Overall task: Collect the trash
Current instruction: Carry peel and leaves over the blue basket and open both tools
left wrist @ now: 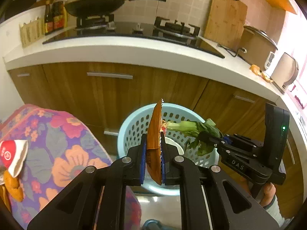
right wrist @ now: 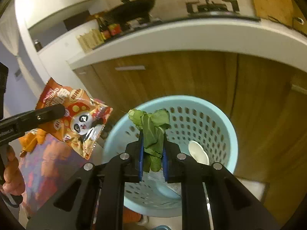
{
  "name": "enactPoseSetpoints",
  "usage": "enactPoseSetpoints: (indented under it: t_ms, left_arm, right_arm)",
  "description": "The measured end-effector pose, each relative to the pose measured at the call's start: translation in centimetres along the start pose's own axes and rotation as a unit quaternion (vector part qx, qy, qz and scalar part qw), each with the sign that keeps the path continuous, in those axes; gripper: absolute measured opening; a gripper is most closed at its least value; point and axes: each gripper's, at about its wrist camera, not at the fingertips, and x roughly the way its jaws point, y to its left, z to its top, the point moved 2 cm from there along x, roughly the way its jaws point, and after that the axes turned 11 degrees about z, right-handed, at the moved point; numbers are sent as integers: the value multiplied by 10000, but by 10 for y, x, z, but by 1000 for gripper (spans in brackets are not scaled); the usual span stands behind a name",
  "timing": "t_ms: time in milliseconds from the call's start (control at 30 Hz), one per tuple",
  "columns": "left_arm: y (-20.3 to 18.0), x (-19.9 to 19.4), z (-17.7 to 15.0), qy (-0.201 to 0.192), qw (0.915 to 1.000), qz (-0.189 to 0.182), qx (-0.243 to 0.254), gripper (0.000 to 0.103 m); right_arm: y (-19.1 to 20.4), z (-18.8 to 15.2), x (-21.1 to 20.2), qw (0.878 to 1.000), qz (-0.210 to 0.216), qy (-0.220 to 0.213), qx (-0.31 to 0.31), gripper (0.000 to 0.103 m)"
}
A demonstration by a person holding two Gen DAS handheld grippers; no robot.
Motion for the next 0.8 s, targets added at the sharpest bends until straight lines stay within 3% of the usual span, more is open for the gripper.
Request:
enactPoseSetpoints:
  t_ms: [300,467,533,567,600,800]
  left_arm:
    - [-16,40,-5,498,9986,-177,-57,13]
    - [-21,51,-7,563,9984,-97,-4,13]
    - [-23,54,-9,589,9982,-61,32,24]
    - [-23,55,-9,592,9982,8,36,40]
    - [-23,55,-9,556,9984,46,31,44]
    - [-10,48,-12,493,9987,80,-104,46]
  right_arm:
    - [-23,-8,19,9981,-45,328,510,13]
    - [-29,-10,22,9972,-124,401,611,15]
    - [-31,-10,25,9966,-229,460,646,16]
    - [-31,-10,29,9962,-229,506,664,16]
    - [-31,-11,30,9962,-178,535,668,16]
    - [-32,-9,25,9964,-89,489,688,19]
